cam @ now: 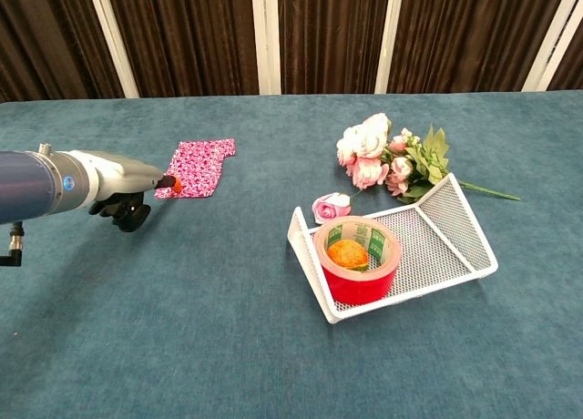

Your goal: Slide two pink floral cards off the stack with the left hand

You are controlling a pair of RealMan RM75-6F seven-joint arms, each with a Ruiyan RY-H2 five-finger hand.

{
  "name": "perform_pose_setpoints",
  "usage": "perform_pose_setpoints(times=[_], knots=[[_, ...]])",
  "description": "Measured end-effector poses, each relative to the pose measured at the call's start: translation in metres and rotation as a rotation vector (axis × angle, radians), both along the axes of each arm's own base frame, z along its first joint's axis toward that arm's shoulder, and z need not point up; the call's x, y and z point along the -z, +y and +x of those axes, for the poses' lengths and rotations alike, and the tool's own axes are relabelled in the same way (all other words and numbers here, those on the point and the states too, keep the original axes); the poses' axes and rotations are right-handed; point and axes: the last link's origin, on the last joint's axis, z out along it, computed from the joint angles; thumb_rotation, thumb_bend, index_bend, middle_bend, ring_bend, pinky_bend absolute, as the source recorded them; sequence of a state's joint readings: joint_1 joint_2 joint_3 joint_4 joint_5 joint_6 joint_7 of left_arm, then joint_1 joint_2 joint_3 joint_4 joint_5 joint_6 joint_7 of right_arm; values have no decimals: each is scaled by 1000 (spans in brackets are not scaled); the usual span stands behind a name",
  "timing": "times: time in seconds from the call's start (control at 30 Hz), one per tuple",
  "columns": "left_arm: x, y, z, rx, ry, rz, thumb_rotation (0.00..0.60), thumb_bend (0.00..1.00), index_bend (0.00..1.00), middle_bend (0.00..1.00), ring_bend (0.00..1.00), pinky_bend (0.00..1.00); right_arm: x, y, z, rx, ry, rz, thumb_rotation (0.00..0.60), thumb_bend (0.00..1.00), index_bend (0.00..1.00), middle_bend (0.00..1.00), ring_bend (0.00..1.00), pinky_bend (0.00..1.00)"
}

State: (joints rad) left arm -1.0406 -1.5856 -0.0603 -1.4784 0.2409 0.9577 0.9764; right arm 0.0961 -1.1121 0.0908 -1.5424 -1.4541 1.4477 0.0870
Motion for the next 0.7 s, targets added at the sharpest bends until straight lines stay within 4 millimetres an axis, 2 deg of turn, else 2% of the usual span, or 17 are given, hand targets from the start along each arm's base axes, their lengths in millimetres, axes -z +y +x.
perform_pose_setpoints(times=[0.3,0.7], knots=[[3,-8,5,-17,8,-29,600,972,0,808,766,682,-2,1,0,-4,-6,-6,600,366,0,49,129,250],[-9,-27,-6,-84,71,-60,600,973,0,807,768,682,-3,2,1,-11,-10,-8,600,367,0,50,129,249]])
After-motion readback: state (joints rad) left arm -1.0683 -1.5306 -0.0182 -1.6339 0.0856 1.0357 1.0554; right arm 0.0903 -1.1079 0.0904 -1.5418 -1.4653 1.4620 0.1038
